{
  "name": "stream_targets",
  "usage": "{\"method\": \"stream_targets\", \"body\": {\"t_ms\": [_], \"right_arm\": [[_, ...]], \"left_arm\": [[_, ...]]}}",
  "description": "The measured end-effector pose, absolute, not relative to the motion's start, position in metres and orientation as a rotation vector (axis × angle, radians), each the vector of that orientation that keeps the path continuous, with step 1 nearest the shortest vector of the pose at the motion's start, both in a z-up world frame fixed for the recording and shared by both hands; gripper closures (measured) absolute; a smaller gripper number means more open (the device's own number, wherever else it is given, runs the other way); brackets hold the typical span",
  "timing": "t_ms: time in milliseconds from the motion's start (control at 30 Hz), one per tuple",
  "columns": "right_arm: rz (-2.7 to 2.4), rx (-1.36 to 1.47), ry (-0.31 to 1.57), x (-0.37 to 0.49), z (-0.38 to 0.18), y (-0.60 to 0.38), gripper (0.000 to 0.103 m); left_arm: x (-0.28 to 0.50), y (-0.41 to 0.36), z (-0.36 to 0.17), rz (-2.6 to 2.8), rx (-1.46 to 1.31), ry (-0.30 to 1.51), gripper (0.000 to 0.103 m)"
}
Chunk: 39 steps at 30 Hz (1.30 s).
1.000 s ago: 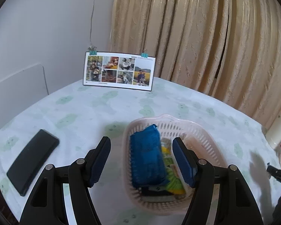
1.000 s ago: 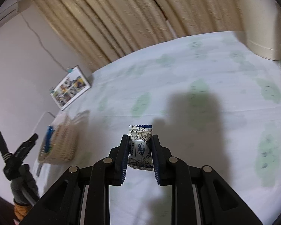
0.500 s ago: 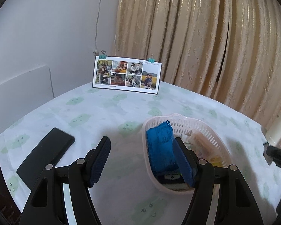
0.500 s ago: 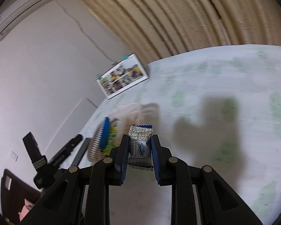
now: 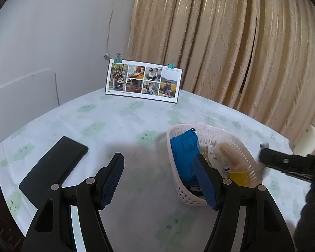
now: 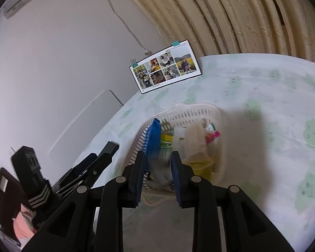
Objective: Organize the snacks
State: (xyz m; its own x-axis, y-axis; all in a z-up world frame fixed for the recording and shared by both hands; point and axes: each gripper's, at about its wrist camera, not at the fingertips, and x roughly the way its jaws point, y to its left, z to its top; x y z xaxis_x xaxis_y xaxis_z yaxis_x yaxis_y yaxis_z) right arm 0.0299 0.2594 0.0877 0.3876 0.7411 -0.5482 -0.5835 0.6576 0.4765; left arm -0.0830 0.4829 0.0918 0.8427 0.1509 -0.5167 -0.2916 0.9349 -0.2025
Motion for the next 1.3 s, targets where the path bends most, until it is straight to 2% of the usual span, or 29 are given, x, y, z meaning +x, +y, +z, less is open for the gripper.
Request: {"method": "stream_targets", "body": {"t_ms": [67, 100, 367, 533, 633, 867, 1100, 1300], "right_arm": [[0.831, 0.211, 0.804, 0.031, 0.086, 0.265, 0.073], [0.828, 0.222, 0.811, 0.033, 0.083, 0.266, 0.066], [0.790, 0.258, 0.807, 0.031, 0.076, 0.255, 0.057], [0.683, 0.224, 0.770, 0.019, 0.073, 0.239, 0.035], [0.591, 0.131, 0.740, 0.010, 0.067, 0.239, 0.025], [0.575, 0.033, 0.720, 0.000, 0.057, 0.245, 0.016], [0.571, -0.022, 0.687, -0.010, 0.056, 0.250, 0.005], [0.528, -0.061, 0.693, -0.010, 0.053, 0.257, 0.001]], "left_arm": [[-0.084, 0.483, 0.092, 0.236, -0.282, 0.519, 0.034], [-0.084, 0.483, 0.092, 0.236, -0.279, 0.519, 0.034], [-0.085, 0.484, 0.092, 0.239, -0.272, 0.519, 0.034], [-0.090, 0.477, 0.093, 0.255, -0.224, 0.509, 0.034], [-0.091, 0.471, 0.094, 0.270, -0.210, 0.505, 0.025], [-0.097, 0.458, 0.097, 0.319, -0.134, 0.486, 0.012], [-0.098, 0.448, 0.097, 0.360, -0.059, 0.477, 0.010], [-0.099, 0.441, 0.097, 0.390, 0.002, 0.464, 0.009]]}}
